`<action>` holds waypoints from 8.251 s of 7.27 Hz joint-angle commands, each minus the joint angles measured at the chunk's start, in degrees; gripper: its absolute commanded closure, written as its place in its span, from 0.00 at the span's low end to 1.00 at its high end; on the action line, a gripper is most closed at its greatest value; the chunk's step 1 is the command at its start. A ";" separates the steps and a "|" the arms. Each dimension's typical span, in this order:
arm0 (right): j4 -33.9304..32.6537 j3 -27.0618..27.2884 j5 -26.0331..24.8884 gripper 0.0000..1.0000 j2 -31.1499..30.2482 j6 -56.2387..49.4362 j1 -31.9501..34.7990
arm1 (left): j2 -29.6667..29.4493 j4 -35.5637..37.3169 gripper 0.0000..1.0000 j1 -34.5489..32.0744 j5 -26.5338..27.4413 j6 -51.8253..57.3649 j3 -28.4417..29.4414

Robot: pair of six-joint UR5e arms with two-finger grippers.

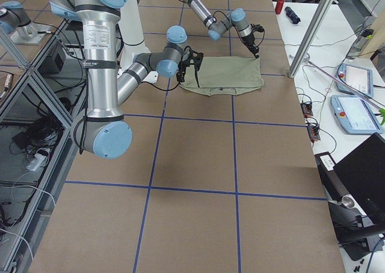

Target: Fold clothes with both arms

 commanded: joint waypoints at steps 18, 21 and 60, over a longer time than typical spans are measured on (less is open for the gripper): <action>-27.39 -26.40 -13.29 0.00 32.81 -27.07 -10.53 | 29.59 41.23 0.00 -0.27 -15.43 18.44 -64.71; -27.57 -30.79 -15.75 0.00 35.09 -27.24 -11.86 | 29.67 40.97 0.00 1.39 -15.43 18.35 -64.36; -16.23 -30.98 -11.01 0.61 30.79 -37.44 -9.05 | 29.68 40.35 0.00 2.98 -16.22 18.27 -64.18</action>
